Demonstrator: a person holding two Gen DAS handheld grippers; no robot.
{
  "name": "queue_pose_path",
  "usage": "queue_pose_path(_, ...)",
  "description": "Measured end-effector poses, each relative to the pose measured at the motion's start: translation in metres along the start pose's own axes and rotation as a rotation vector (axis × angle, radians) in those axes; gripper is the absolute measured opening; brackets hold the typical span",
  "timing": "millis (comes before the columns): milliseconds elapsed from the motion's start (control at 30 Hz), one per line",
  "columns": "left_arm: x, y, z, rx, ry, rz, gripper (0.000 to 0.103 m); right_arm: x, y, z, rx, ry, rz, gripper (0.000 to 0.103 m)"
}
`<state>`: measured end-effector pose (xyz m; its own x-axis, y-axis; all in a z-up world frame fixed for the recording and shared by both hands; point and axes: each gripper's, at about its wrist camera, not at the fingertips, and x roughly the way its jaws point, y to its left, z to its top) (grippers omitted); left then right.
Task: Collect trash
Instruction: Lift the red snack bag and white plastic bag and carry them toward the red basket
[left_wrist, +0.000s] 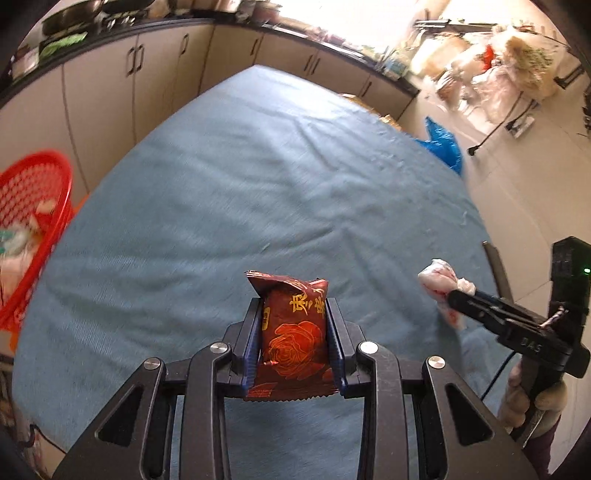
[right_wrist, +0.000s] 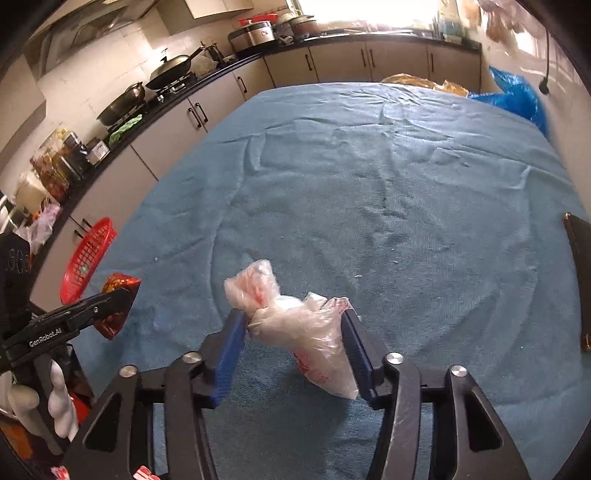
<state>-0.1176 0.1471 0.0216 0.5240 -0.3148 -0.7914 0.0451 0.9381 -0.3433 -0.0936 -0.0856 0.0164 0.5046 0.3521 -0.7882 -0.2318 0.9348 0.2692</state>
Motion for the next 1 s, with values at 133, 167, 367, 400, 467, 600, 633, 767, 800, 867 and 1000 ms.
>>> queue_pose_path(133,0.000,0.012,-0.009,-0.008,-0.002,0.019,0.032,0.002,0.008,-0.001,-0.074,-0.031,-0.084,0.079)
queue_pose_path(167,-0.002,0.013,-0.010,-0.007,-0.010,0.014,0.033,0.003,0.010,-0.002,-0.092,-0.034,-0.105,0.079)
queue_pose_path(367,-0.004,0.015,-0.018,0.013,-0.042,0.003,0.039,0.017,0.016,-0.002,-0.150,-0.062,-0.207,0.079)
queue_pose_path(400,-0.003,0.015,-0.019,0.013,-0.046,-0.002,0.041,0.019,0.016,-0.002,-0.147,-0.064,-0.207,0.079)
queue_pose_path(467,-0.003,0.014,-0.019,0.015,-0.057,-0.011,0.044,0.021,0.017,-0.004,-0.133,-0.070,-0.201,0.077)
queue_pose_path(600,-0.004,0.012,-0.022,0.028,-0.083,-0.020,0.051,0.022,0.019,-0.008,-0.107,-0.086,-0.188,0.071)
queue_pose_path(633,-0.004,0.012,-0.024,0.032,-0.092,-0.018,0.051,0.021,0.020,-0.009,-0.105,-0.089,-0.191,0.070)
queue_pose_path(767,-0.004,0.009,-0.028,0.052,-0.120,-0.002,0.048,0.014,0.022,-0.015,-0.094,-0.116,-0.188,0.057)
queue_pose_path(800,-0.005,0.008,-0.030,0.065,-0.124,0.027,0.032,0.012,0.023,-0.016,-0.091,-0.114,-0.176,0.043)
queue_pose_path(867,-0.007,0.009,-0.030,0.075,-0.123,0.011,0.032,0.009,0.025,-0.018,-0.083,-0.112,-0.164,0.033)
queue_pose_path(1000,-0.015,0.017,-0.031,0.065,-0.140,0.031,0.032,0.003,0.035,-0.024,-0.114,-0.125,-0.171,0.033)
